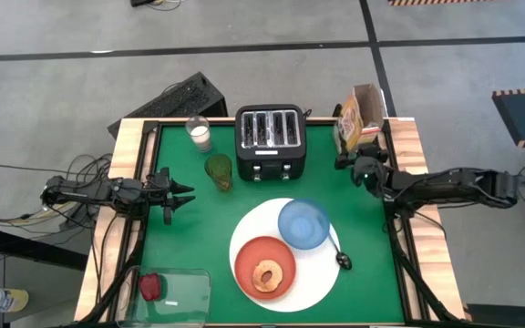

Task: Arrange a breakfast setting
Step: Pour the cereal from the cereal box into the blue bowl

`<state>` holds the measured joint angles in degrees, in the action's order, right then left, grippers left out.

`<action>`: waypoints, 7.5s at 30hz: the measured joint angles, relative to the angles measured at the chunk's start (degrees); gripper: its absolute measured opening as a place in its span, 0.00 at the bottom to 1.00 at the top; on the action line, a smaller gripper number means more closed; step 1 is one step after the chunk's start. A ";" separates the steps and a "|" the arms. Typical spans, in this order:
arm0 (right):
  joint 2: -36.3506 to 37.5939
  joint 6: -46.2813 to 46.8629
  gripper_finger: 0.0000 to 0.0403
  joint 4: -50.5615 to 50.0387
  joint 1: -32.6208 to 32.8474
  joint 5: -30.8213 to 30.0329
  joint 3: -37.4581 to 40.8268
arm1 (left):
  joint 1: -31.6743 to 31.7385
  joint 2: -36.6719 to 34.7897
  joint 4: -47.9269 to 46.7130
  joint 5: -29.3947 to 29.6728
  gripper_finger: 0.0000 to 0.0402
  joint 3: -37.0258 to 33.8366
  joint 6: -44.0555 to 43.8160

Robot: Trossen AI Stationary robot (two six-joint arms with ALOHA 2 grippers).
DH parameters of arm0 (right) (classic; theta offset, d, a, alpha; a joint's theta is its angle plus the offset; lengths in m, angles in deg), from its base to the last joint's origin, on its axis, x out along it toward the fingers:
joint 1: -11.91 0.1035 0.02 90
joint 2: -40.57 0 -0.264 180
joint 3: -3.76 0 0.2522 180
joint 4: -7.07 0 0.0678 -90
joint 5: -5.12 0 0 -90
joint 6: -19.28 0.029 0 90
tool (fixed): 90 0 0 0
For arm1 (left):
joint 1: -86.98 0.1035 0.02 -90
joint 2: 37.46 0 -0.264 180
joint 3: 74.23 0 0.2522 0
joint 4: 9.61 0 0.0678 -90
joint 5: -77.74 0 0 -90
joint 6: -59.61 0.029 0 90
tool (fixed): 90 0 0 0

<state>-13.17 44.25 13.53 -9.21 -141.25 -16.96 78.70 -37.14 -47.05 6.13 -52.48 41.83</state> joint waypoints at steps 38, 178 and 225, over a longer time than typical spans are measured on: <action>-8.76 -4.45 0.63 20.23 -9.29 9.84 0.02 | 0.00 0.02 0.01 0.00 0.32 0.00 0.00; -5.99 -71.80 0.49 -101.38 42.67 6.97 -54.60 | 0.00 0.01 0.02 0.00 0.32 0.00 0.00; -6.34 -75.59 0.49 -100.73 41.56 5.57 -54.58 | -0.01 0.02 0.02 0.00 0.32 0.00 0.00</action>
<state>-19.51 -31.34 -87.20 32.35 -135.68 -71.54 78.69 -37.13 -47.03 6.13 -52.48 41.83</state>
